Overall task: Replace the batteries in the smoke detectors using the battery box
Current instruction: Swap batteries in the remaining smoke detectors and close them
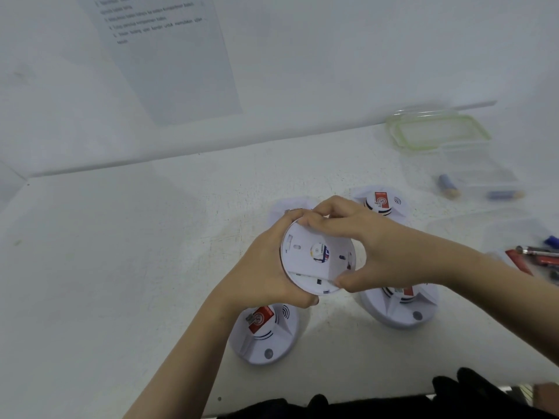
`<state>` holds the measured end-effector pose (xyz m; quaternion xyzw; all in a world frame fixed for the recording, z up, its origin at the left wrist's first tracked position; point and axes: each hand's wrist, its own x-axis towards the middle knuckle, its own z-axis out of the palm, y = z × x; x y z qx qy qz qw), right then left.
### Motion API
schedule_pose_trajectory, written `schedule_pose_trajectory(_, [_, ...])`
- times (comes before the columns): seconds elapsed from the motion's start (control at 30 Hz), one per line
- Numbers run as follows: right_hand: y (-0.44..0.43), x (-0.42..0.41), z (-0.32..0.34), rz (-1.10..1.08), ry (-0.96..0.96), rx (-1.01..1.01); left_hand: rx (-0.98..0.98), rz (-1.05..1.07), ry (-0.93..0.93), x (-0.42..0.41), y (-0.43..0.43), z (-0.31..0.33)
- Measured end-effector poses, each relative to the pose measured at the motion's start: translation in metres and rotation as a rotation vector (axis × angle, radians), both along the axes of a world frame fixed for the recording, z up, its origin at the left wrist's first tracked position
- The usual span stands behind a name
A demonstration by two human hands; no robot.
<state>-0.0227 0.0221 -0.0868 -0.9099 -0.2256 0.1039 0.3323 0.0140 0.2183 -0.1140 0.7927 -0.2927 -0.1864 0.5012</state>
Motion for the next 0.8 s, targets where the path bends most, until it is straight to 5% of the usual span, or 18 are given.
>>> schedule_pose_trajectory(0.8, [0.005,0.003,-0.003,-0.019,0.102,-0.051,0.006,-0.021,0.054,0.004,-0.003,-0.013])
